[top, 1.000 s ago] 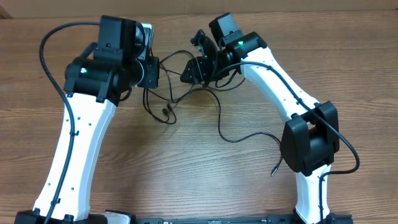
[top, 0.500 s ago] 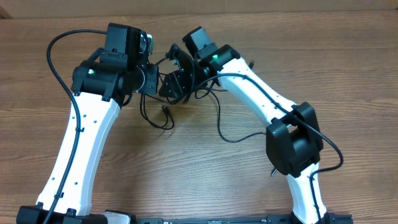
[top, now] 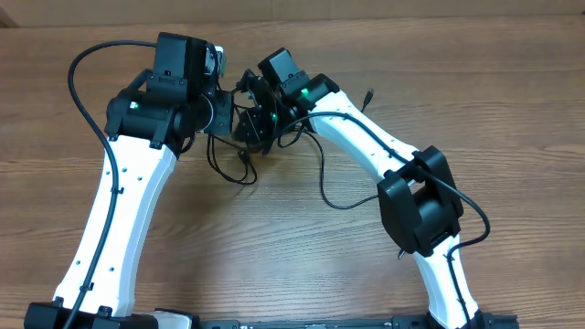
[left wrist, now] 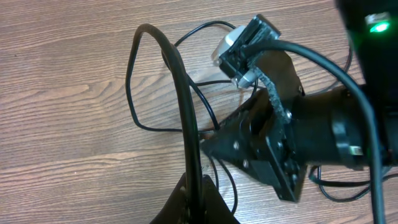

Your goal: Untangle cables

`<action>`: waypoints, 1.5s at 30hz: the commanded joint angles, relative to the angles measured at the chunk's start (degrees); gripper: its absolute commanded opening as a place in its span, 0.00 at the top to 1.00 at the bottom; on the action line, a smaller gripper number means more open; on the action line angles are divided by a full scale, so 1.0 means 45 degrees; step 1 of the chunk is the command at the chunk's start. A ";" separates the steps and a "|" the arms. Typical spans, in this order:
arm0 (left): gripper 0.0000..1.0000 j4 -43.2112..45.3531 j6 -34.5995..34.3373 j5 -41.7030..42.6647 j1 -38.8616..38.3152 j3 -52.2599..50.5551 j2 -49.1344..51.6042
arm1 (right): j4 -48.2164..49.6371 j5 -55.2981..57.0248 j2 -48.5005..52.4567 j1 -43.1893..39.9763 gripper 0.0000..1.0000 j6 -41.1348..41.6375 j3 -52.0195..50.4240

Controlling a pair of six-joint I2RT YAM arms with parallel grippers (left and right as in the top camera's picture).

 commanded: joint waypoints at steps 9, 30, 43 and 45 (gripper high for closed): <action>0.96 -0.0321 0.0228 -0.0170 -0.0083 -0.0068 -0.0039 | -0.1515 0.3313 -0.0389 -0.1292 0.96 0.1263 0.0306; 0.96 -0.0189 -0.0005 -0.0165 -0.0083 -0.0083 0.0092 | -0.6178 0.5149 -0.4469 -0.9442 0.96 -0.0364 0.8247; 0.96 -0.0214 -0.0209 -0.0151 -0.0083 -0.0083 0.0185 | -0.5965 0.8524 -0.4333 -1.1992 0.96 0.0340 0.8408; 0.96 -0.0189 -0.0340 0.0039 -0.0083 -0.0083 0.0189 | -0.6003 1.0278 -0.4303 -1.2138 0.96 0.0563 0.8262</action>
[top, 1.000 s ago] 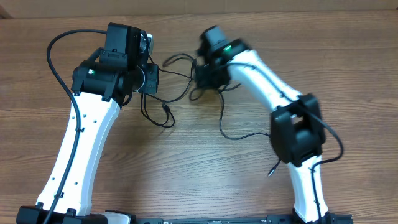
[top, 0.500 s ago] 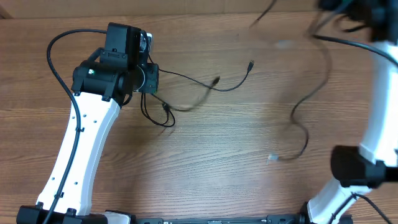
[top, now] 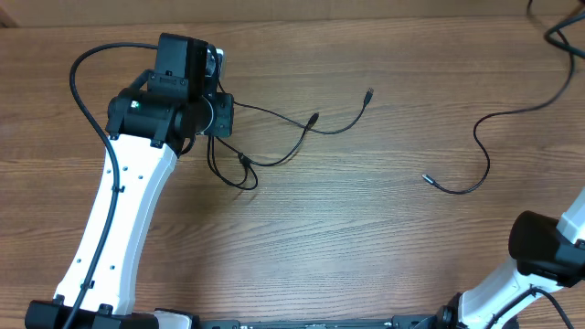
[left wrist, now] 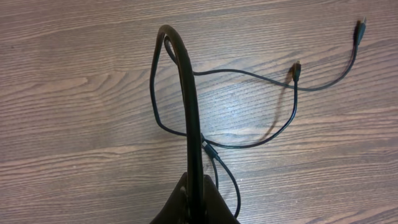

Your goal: Untangle cables

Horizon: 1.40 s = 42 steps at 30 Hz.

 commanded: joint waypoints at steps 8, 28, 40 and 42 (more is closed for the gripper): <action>0.96 0.0879 -0.0233 0.1792 -0.0087 -0.0068 0.0126 | -0.0311 0.6091 0.0180 -0.0675 0.96 0.2157 -0.1025; 0.96 0.0991 -0.0233 0.2059 -0.0092 -0.0068 0.0126 | -0.1190 0.3419 0.0204 -0.1899 0.35 0.2725 -0.6062; 0.96 0.0962 -0.0233 0.2040 -0.0092 -0.0068 0.0126 | -0.4245 -0.2030 0.0209 -0.1851 0.16 0.0418 -0.7368; 0.96 0.0967 -0.0233 0.2035 -0.0092 -0.0068 0.0126 | -0.4294 -0.2079 0.0209 -0.1831 0.19 0.0695 -0.8140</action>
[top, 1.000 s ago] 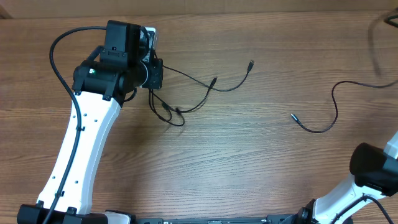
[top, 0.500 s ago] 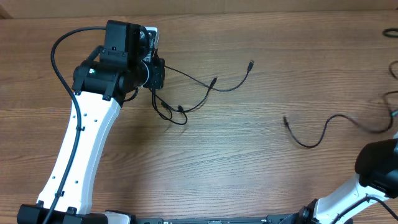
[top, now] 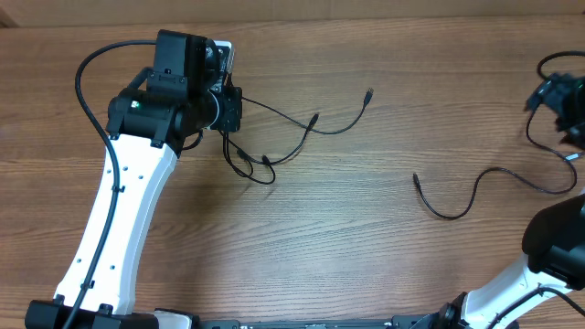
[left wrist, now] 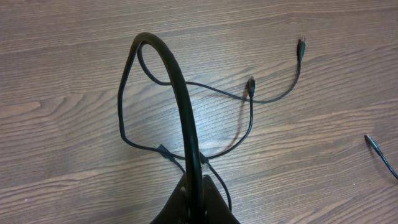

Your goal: Untangle cables

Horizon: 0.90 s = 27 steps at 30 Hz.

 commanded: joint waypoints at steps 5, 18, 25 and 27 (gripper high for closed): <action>0.96 0.0058 -0.0185 0.0151 -0.0092 -0.0053 0.0126 | -0.0097 -0.1593 -0.0073 0.0219 0.18 0.0063 -0.2827; 0.96 0.0063 -0.0185 0.0083 -0.0083 -0.0053 0.0126 | 0.2059 -0.1579 -0.0495 0.1103 0.17 0.3376 -0.7325; 0.96 0.0058 -0.0180 -0.0243 -0.0083 -0.0053 0.0126 | 0.3264 -0.0437 -0.2584 0.1875 0.13 0.5489 -0.9418; 0.96 0.0058 -0.0180 -0.0243 -0.0083 -0.0053 0.0126 | 0.3599 -0.0437 -0.3109 0.1982 0.13 0.5931 -1.0025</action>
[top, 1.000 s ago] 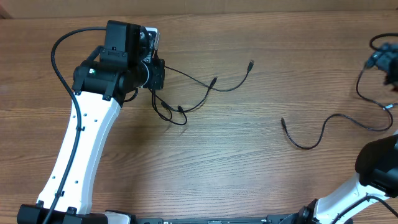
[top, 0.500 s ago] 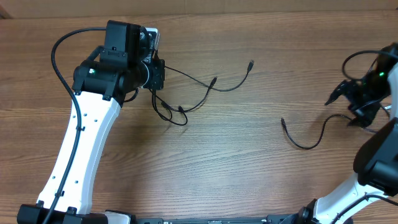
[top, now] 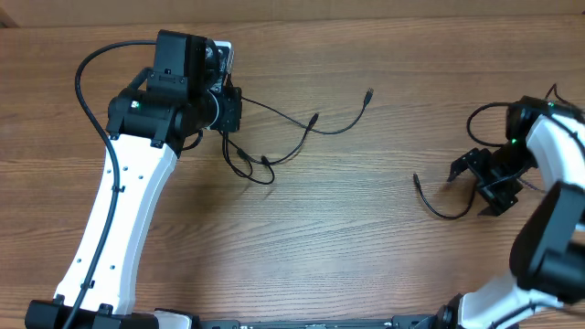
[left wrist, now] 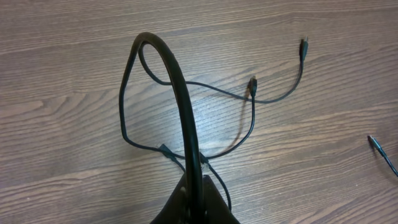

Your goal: Untangle cables

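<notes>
My left gripper [top: 228, 108] is shut on a black cable [left wrist: 186, 106], held above the table at the back left [left wrist: 198, 194]. That cable arcs up from the jaws, loops back down and spreads right to two plugs [left wrist: 252, 83] [left wrist: 303, 45]. A second thin cable [top: 445, 213] lies apart at the right, its free plug end [top: 416, 179] pointing left. My right gripper [top: 480, 185] hovers over that cable's right part with fingers spread; nothing shows between them.
The wooden table [top: 347, 256] carries nothing else. A black lead [top: 87, 68] belonging to the left arm curves out behind it. A dark cable loop [top: 475, 119] sits beside the right arm's white link [top: 558, 137] near the right edge.
My right gripper has come from the far right edge inward and down to the separated cable, and its fingers now stand apart. The left gripper and its cable have not moved.
First both grippers met over the tangle at the back left. Then the right arm was gone and one cable lay apart at the right. Later the right gripper held that cable's end at the far right edge; now it stands open beside it.
</notes>
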`<action>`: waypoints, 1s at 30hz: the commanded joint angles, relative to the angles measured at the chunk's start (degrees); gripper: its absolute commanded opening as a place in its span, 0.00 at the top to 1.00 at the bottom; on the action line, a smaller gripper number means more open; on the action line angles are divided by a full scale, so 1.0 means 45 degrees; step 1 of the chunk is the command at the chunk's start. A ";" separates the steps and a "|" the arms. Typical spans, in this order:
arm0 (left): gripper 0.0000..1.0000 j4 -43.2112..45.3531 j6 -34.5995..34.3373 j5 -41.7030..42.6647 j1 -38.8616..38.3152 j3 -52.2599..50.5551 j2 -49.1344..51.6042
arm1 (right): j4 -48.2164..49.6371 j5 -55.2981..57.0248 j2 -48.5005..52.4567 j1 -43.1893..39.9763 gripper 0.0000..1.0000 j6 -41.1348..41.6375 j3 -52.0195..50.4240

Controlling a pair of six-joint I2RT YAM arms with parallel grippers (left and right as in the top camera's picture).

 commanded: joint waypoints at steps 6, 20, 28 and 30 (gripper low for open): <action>0.96 -0.0024 -0.0189 -0.0131 -0.0083 -0.0039 0.0126 | 0.1734 0.0384 -0.1520 0.0656 0.13 0.2618 -0.2433; 0.96 -0.0107 -0.0189 -0.0131 -0.0083 -0.0039 0.0126 | 0.5678 0.0408 -0.1515 0.2210 0.25 0.4891 -0.5348; 0.96 -0.0189 -0.0189 -0.0131 -0.0083 -0.0039 0.0126 | 0.6154 0.0597 -0.1515 0.2210 0.81 0.4721 -0.5328; 0.96 -0.0194 -0.0189 -0.0126 -0.0083 -0.0039 0.0126 | 0.6407 0.0690 -0.1520 0.2205 0.94 0.4425 -0.5212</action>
